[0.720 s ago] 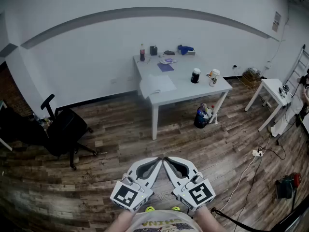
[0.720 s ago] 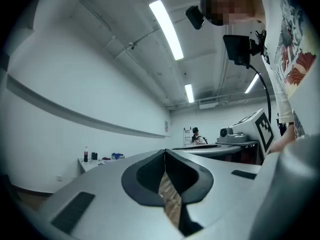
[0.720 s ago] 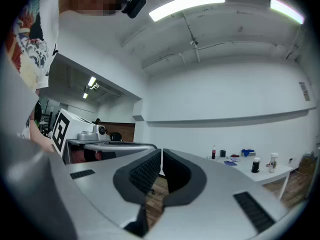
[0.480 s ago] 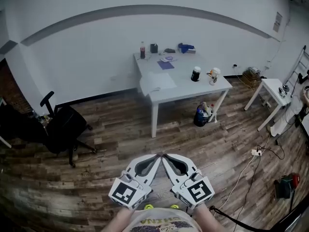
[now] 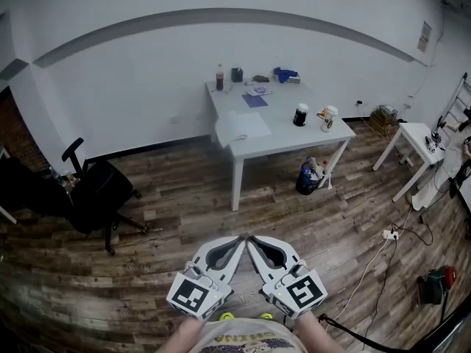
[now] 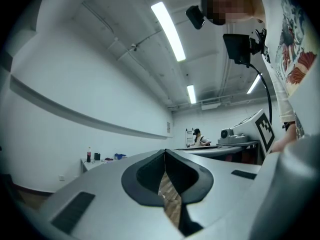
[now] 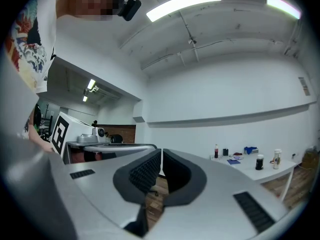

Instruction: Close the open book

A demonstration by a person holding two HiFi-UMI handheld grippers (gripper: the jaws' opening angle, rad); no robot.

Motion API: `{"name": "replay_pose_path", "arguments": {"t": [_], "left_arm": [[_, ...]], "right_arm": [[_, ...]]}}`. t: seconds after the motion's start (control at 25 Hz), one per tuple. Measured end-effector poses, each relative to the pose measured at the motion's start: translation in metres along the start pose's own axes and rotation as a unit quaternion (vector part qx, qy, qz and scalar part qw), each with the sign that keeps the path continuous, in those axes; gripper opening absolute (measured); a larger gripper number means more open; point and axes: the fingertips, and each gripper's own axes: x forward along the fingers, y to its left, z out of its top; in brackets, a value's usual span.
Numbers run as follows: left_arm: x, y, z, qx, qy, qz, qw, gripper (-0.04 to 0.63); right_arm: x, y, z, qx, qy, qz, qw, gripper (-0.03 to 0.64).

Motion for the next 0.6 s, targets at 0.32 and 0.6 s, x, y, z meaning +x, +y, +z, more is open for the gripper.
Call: {"name": "replay_pose_path", "arguments": {"t": [0.32, 0.6], "left_arm": [[-0.007, 0.008, -0.001, 0.001, 0.005, -0.004, 1.0000, 0.012], [0.000, 0.011, -0.005, 0.023, 0.002, -0.006, 0.9997, 0.012]], "right_arm": [[0.009, 0.006, -0.002, 0.003, 0.005, 0.002, 1.000, 0.023], [0.014, -0.001, -0.013, 0.007, 0.015, -0.008, 1.000, 0.023]]}}
